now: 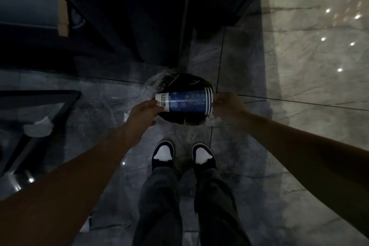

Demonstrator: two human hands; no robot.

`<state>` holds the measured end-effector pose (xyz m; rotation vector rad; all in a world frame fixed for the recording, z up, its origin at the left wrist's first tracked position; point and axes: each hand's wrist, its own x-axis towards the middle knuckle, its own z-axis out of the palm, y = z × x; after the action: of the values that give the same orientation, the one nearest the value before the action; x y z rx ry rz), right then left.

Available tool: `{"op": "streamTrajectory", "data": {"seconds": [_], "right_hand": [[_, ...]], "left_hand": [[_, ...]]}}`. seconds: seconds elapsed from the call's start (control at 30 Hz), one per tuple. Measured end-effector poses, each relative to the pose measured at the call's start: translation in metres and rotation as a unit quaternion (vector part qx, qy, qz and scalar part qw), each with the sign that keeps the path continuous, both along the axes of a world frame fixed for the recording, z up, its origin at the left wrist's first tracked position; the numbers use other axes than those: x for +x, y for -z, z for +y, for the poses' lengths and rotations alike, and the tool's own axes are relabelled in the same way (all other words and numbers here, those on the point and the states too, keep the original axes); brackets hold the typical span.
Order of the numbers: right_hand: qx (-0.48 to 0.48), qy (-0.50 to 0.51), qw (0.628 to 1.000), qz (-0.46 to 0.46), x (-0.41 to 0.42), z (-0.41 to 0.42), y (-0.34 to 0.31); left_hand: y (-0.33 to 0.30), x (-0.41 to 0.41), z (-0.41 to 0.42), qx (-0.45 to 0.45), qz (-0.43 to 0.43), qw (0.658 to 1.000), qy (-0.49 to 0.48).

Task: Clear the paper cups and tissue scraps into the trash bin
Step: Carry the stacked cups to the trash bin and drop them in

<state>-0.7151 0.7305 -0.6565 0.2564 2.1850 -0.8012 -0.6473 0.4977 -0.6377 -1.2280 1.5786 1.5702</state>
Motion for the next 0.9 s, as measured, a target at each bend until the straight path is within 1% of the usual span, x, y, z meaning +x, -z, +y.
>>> {"op": "streamTrajectory", "data": {"seconds": [0.17,0.27,0.43,0.5,0.6,0.77,0.83,0.9], "right_hand": [[-0.005,-0.020,1.000,0.002,0.004,-0.005,0.003],[0.018,-0.050,0.999,0.007,0.007,-0.004,-0.003],[0.039,-0.120,0.991,0.039,0.016,0.001,-0.020],[0.049,-0.138,0.988,0.038,0.022,0.002,-0.026],[0.054,-0.166,0.984,0.025,0.032,0.001,-0.034],[0.058,-0.214,0.975,0.025,0.040,-0.011,-0.051],[0.052,-0.235,0.970,0.025,0.043,-0.020,-0.058],[0.048,-0.269,0.962,0.026,0.046,-0.029,-0.063]], "left_hand": [[0.006,0.001,-0.002,0.024,-0.002,1.000,0.011],[0.004,0.004,-0.001,0.020,0.010,1.000,0.013],[0.000,0.023,-0.001,-0.052,0.038,0.997,0.053],[-0.005,0.033,-0.001,-0.075,0.046,0.994,0.065],[-0.011,0.051,-0.004,-0.085,0.025,0.995,0.054],[-0.030,0.077,-0.008,-0.132,0.019,0.987,0.091],[-0.038,0.087,-0.009,-0.147,0.029,0.985,0.087],[-0.043,0.097,-0.012,-0.164,0.034,0.984,0.062]]}}
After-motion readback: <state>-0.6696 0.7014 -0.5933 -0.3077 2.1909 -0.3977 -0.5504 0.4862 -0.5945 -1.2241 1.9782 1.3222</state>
